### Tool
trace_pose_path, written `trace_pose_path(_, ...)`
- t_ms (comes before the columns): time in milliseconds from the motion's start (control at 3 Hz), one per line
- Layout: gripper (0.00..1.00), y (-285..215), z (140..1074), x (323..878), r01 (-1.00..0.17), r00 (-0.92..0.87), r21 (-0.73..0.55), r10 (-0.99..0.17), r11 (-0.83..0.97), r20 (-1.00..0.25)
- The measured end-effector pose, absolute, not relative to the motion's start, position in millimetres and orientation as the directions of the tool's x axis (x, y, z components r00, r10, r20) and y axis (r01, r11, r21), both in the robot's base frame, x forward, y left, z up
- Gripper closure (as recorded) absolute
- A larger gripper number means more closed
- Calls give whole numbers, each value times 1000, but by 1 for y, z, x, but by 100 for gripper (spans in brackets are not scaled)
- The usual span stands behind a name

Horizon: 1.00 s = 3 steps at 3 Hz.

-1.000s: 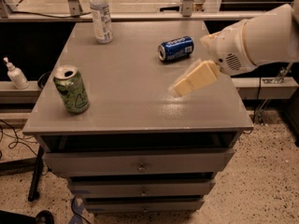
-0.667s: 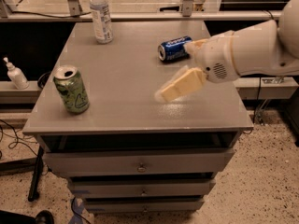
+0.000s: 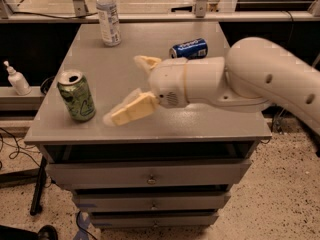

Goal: Knock green can over

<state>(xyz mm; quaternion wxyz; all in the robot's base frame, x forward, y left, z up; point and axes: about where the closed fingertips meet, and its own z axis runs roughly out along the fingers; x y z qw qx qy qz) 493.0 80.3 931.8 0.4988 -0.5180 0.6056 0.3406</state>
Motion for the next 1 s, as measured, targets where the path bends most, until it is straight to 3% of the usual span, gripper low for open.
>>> trace_pose_path(333,0,133,914,484,-974,73,-120,-237,191,-969)
trace_pose_path(1000,0,181,881,507,-968,70,-117,-209,222,-976)
